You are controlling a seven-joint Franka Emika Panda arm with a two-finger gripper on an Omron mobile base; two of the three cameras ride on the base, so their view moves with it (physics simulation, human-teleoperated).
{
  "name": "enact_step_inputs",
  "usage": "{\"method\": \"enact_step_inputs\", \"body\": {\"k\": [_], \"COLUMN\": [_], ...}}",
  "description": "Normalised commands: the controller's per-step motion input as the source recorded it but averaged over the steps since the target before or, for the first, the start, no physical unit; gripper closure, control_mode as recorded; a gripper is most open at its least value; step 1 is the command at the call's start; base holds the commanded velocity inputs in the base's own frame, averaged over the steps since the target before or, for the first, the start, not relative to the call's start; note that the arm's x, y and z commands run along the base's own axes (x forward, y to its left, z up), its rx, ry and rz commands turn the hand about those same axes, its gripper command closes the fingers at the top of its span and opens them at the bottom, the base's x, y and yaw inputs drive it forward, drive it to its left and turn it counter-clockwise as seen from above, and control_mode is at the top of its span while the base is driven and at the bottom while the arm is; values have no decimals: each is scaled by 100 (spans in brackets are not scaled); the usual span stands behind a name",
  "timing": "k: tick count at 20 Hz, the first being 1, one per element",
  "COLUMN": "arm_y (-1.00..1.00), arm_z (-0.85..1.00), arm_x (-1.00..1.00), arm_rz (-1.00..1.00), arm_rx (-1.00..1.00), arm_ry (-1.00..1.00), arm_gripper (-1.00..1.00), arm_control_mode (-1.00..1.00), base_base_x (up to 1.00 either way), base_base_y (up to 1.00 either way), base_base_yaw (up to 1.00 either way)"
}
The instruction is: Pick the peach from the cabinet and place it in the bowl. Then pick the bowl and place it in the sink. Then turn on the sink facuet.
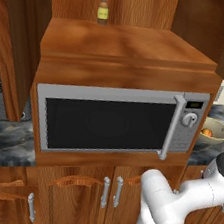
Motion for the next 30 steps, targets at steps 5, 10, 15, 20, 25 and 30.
{"method": "enact_step_inputs", "body": {"k": [5, 10, 15, 20, 25, 30], "arm_y": [0, 0, 0, 0, -12, -8], "arm_z": [0, 0, 0, 29, 76, 28], "arm_x": [-11, -14, -1, -10, -56, -77], "arm_rz": [0, 0, 0, 0, 4, 9], "arm_rx": [0, 0, 0, 0, -1, -9], "arm_ry": [-14, -13, -5, -1, -6, -2], "arm_gripper": [100, 100, 100, 100, 100, 100], "arm_control_mode": [-100, -100, -100, -100, -100, -100], "base_base_x": [0, 0, 0, 0, 0, 0], "base_base_y": [0, 0, 0, 0, 0, 0], "base_base_yaw": [0, 0, 0, 0, 0, 0]}}
